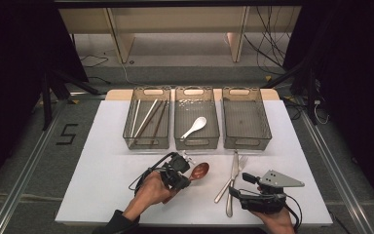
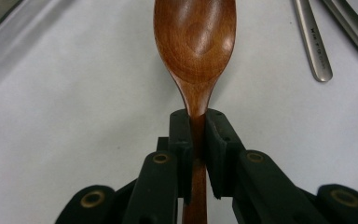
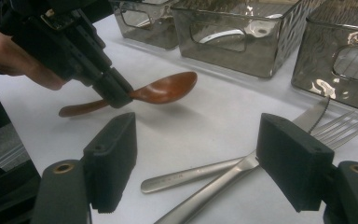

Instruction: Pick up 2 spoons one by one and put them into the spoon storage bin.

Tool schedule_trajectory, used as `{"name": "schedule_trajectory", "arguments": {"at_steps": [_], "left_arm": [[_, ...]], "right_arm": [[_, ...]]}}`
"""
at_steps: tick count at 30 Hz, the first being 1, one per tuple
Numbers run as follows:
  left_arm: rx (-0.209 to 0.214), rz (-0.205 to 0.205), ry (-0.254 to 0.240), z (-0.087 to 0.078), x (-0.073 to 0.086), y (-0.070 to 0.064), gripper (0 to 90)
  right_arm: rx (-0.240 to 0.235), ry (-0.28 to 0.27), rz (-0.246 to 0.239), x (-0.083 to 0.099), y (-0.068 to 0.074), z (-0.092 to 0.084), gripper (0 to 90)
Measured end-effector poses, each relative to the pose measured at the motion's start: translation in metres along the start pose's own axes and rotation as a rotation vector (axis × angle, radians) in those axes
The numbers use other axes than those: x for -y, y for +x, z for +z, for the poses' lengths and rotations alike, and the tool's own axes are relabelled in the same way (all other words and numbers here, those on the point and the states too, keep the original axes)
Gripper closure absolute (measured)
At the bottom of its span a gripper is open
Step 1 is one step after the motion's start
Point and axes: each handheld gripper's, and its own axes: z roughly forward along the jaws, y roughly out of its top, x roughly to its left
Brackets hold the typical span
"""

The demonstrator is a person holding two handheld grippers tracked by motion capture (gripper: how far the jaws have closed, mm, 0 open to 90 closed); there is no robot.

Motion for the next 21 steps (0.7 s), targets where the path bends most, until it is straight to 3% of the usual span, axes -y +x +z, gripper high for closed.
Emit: {"name": "schedule_trajectory", "arguments": {"at_steps": [14,21], "left_arm": [[-0.001,-0.046,-0.093,-0.022,-0.005,0.018,81.5],[-0.004,-0.07,-0.169,-0.039,-0.014,0.028,81.4]], "right_arm": [[0.0,0.0,0.0,0.0,0.0,0.0,29.8],[0.001,0.001,0.002,0.0,-0.001,0.0,29.9]]}}
